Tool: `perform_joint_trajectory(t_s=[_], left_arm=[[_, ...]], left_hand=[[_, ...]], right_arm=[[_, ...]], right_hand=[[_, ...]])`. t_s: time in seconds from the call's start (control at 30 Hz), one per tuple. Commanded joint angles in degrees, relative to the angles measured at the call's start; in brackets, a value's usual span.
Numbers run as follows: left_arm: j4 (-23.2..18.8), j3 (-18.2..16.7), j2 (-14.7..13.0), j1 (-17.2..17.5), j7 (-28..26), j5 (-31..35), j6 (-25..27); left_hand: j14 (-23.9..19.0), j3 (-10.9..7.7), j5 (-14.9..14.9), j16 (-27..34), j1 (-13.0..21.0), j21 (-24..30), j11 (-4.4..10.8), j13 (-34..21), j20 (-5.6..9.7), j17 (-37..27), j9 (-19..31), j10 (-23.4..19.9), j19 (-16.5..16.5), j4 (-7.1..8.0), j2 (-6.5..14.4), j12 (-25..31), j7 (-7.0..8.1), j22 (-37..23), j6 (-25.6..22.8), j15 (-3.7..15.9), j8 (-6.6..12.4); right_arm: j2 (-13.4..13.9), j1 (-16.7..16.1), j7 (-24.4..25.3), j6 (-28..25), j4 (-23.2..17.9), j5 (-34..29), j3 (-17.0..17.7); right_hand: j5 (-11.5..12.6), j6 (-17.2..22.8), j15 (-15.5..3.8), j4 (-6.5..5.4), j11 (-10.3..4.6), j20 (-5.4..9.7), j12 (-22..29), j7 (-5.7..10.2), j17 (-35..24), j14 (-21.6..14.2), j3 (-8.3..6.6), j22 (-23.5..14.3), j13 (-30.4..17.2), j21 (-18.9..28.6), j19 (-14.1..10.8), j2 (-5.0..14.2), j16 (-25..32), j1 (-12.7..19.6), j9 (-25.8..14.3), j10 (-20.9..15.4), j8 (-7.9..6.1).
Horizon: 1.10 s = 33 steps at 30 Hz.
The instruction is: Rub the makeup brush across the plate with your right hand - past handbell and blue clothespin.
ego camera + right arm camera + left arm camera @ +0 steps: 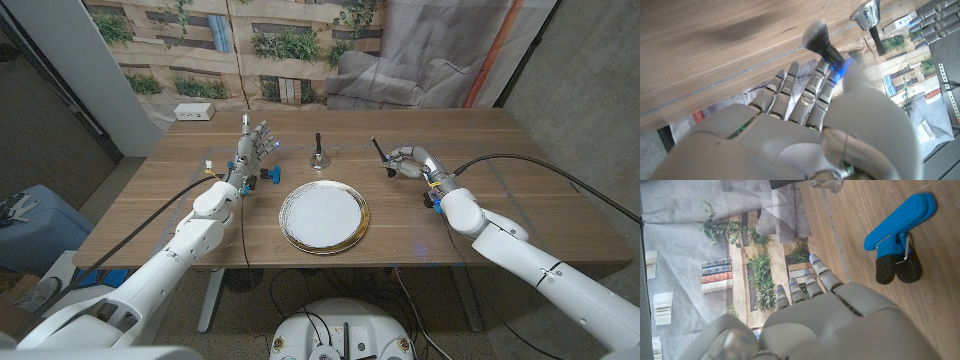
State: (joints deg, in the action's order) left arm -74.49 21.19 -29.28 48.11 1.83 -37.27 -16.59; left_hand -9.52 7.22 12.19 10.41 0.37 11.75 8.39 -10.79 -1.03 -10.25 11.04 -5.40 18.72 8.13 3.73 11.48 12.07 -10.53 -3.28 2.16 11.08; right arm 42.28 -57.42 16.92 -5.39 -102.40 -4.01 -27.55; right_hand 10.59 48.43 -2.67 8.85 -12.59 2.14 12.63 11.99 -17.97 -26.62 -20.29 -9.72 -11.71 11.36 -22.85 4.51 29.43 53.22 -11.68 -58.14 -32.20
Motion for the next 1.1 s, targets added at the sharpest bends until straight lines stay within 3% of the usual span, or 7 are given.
perform_joint_trajectory(t_s=[0.03,0.23,1.1], left_arm=[[0.00,0.01,0.01,-0.01,-0.01,0.01,0.00],[-0.02,0.01,0.01,0.01,-0.02,0.01,0.00],[-0.05,0.01,0.01,0.03,-0.04,0.01,0.00]], left_hand=[[-0.39,0.10,0.19,0.19,-0.07,0.26,0.64,-0.16,0.02,-0.09,0.13,-0.03,0.44,0.40,0.84,0.44,0.58,-0.26,0.05,0.76,0.21],[-0.39,0.10,0.19,0.18,-0.07,0.25,0.59,-0.16,-0.02,-0.09,0.13,0.01,0.42,0.40,0.84,0.42,0.58,-0.26,0.05,0.82,0.21],[-0.38,0.10,0.19,0.18,-0.08,0.26,0.46,-0.16,-0.03,-0.09,0.13,0.08,0.43,0.40,0.85,0.40,0.58,-0.26,0.08,0.74,0.20]], right_arm=[[-4.24,-1.30,2.75,1.63,-0.47,4.64,-1.12],[-6.79,-1.97,4.02,3.86,0.36,7.69,-0.97],[-10.53,-1.96,6.29,4.20,-0.15,6.82,-4.87]], right_hand=[[0.29,0.54,-8.13,0.02,-0.11,0.16,-0.20,0.76,-0.20,0.40,0.24,-0.17,-0.21,-0.12,-0.15,0.16,-0.07,-0.21,-0.01,0.05,0.35],[0.34,0.39,-8.15,0.23,-0.14,0.17,-0.39,0.76,-0.32,0.70,0.42,-0.17,-0.20,-0.16,0.01,0.16,-0.04,-0.02,0.19,0.35,0.71],[0.70,-0.92,-8.40,1.00,-0.22,0.70,-1.06,0.79,-0.74,2.87,0.85,-0.16,-0.20,-0.32,1.09,0.45,-0.21,2.21,0.62,1.92,2.72]])
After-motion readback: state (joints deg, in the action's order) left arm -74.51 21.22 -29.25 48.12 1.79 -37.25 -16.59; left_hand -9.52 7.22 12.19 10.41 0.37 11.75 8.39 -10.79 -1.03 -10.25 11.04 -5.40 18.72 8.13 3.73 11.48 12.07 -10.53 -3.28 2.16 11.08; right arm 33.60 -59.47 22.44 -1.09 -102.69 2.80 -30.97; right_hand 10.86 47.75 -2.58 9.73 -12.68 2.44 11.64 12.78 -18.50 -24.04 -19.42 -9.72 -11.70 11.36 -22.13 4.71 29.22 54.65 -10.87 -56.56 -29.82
